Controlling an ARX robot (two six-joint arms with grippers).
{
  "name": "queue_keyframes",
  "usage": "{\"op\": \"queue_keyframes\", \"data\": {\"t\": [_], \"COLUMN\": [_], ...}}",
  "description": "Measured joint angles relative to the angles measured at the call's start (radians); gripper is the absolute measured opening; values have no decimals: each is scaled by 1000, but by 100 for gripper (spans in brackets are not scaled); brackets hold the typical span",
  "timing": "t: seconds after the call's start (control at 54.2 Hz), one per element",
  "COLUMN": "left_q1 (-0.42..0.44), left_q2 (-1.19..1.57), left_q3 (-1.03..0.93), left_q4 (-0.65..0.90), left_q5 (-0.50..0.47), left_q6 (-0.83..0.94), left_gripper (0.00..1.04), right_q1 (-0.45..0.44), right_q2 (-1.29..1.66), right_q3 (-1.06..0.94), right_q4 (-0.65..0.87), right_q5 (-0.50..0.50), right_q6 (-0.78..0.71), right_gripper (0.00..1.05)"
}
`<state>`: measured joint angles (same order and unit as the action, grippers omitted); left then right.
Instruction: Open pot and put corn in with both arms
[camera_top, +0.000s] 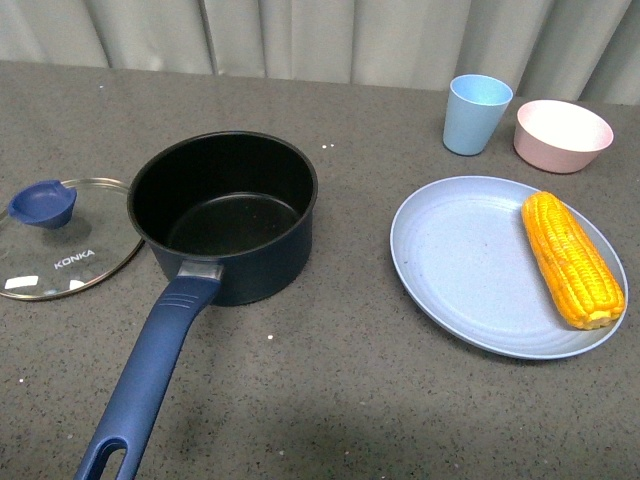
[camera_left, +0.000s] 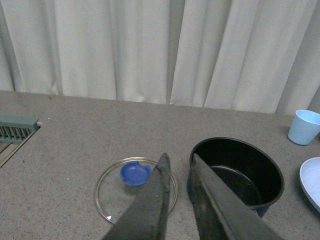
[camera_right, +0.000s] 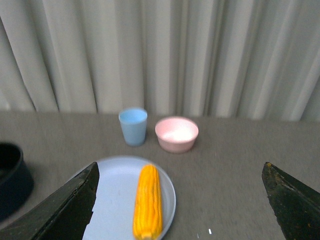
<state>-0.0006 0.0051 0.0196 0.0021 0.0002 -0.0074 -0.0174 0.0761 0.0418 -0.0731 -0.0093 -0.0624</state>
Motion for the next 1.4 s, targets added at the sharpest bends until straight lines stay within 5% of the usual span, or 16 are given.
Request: {"op": "queue_keyframes", "data": {"t": [0.24, 0.461, 1.089, 1.403], "left_q1": [0, 0, 0, 0], "left_q2": [-1, -1, -1, -1], "left_q3": [0, 0, 0, 0], "left_q4": [0, 0, 0, 0], "left_q5": [0, 0, 0, 0], "left_q6": [0, 0, 3, 3], "left_gripper": [61, 100, 98, 98], "right_q1": [-25, 21, 152, 169], "right_q2": [790, 1407, 1859, 1870], "right_q3": [170, 415, 724, 731], "right_q4": [395, 404, 242, 220], "right_q5": [-8, 16, 42, 43], "right_q6": [-55, -18, 142, 149], "right_gripper": [95, 95, 95, 50]}}
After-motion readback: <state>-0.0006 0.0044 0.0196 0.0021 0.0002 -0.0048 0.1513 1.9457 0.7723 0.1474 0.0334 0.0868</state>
